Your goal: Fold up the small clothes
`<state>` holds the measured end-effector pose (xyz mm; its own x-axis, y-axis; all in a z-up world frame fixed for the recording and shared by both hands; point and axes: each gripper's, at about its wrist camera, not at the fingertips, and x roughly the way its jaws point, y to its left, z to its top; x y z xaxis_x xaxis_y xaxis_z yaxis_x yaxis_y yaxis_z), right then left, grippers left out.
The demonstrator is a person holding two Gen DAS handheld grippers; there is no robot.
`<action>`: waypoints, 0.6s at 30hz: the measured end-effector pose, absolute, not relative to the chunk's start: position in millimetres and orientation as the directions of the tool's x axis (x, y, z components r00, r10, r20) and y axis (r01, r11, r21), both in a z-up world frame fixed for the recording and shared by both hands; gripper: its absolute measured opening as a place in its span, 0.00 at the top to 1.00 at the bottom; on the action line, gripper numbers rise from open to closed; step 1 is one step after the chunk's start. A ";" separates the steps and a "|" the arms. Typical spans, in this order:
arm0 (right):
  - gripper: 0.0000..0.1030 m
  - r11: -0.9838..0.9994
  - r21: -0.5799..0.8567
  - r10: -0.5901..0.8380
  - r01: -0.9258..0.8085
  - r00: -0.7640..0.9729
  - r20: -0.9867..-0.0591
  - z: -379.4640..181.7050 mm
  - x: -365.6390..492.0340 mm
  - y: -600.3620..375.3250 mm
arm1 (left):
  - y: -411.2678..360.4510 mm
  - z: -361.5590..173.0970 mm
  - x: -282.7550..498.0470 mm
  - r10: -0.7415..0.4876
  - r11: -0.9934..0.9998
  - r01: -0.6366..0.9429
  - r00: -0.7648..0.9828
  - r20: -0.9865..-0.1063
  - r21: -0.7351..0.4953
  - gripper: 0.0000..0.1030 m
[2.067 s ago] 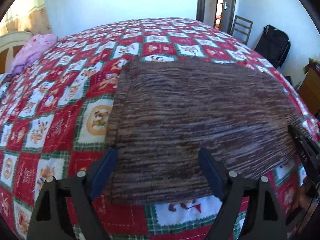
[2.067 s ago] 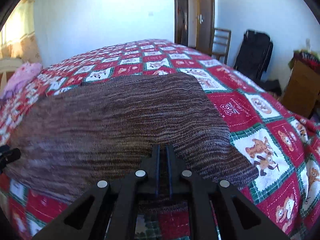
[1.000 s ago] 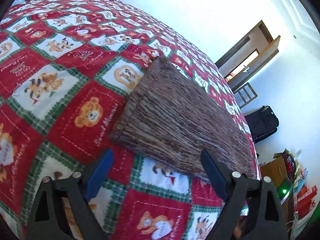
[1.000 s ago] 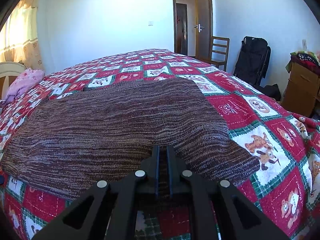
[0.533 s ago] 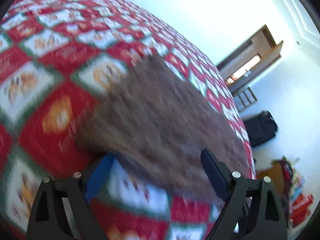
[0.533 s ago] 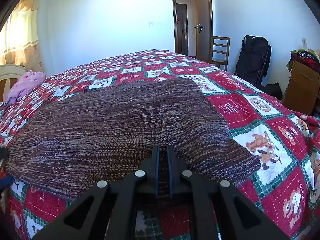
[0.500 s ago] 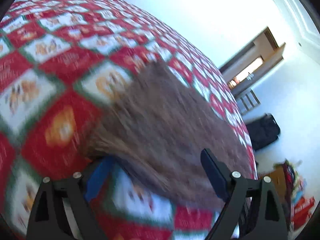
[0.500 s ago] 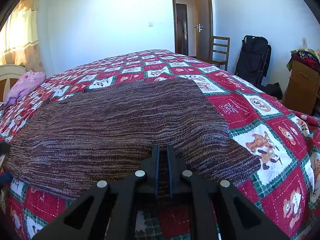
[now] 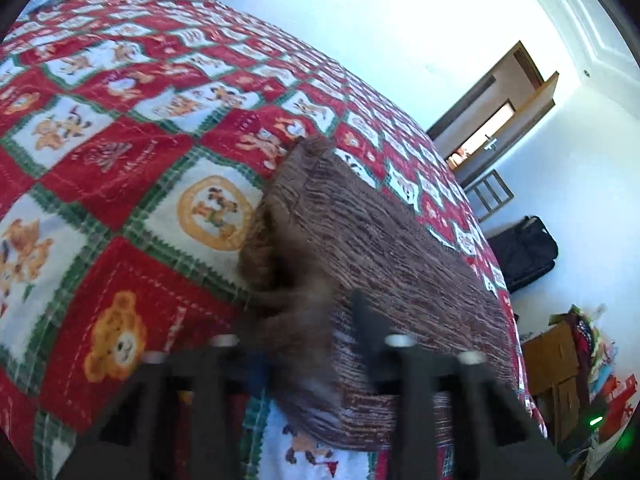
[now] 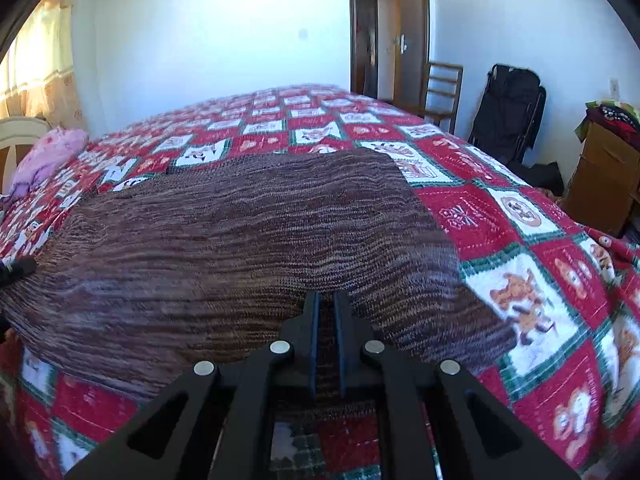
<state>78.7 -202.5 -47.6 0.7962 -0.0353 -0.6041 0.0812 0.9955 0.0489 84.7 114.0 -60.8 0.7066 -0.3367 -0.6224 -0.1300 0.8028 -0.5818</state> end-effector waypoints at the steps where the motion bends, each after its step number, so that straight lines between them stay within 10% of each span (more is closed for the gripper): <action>1: 0.93 0.996 0.073 0.001 0.051 0.817 -0.576 -33.8 80.5 -197.7 | 114.7 -63.2 87.6 -0.335 0.805 -0.134 0.701 -0.630 -0.578 0.72; 5: 0.92 0.976 0.144 0.216 -0.163 0.794 -0.568 15.2 118.2 -153.3 | 125.3 -70.6 88.7 -0.383 0.729 -0.168 0.703 -0.599 -0.664 0.57; 7: 0.73 0.941 0.234 0.338 -0.244 0.725 -0.600 22.1 144.1 -132.2 | 128.4 -70.4 91.1 -0.419 0.693 -0.162 0.703 -0.575 -0.703 0.53; 9: 0.33 0.898 0.320 0.440 -0.303 0.649 -0.621 22.6 167.3 -111.4 | 126.7 -67.0 91.6 -0.413 0.712 -0.148 0.703 -0.579 -0.687 0.60; 10: 0.33 0.874 0.350 0.485 -0.336 0.610 -0.626 22.4 178.1 -98.1 | 124.7 -64.8 89.1 -0.395 0.732 -0.134 0.716 -0.576 -0.668 0.86; 18: 0.33 0.848 0.336 0.494 -0.410 0.379 -0.783 6.8 248.2 -5.2 | 107.3 -48.0 70.4 -0.335 0.832 -0.017 0.781 -0.527 -0.555 0.87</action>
<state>248.2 -5.2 6.8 0.3794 0.4937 -0.7825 -0.4098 0.8479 0.3363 70.4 107.3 -48.0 0.7806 -0.3355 -0.5273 -0.0172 0.8318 -0.5547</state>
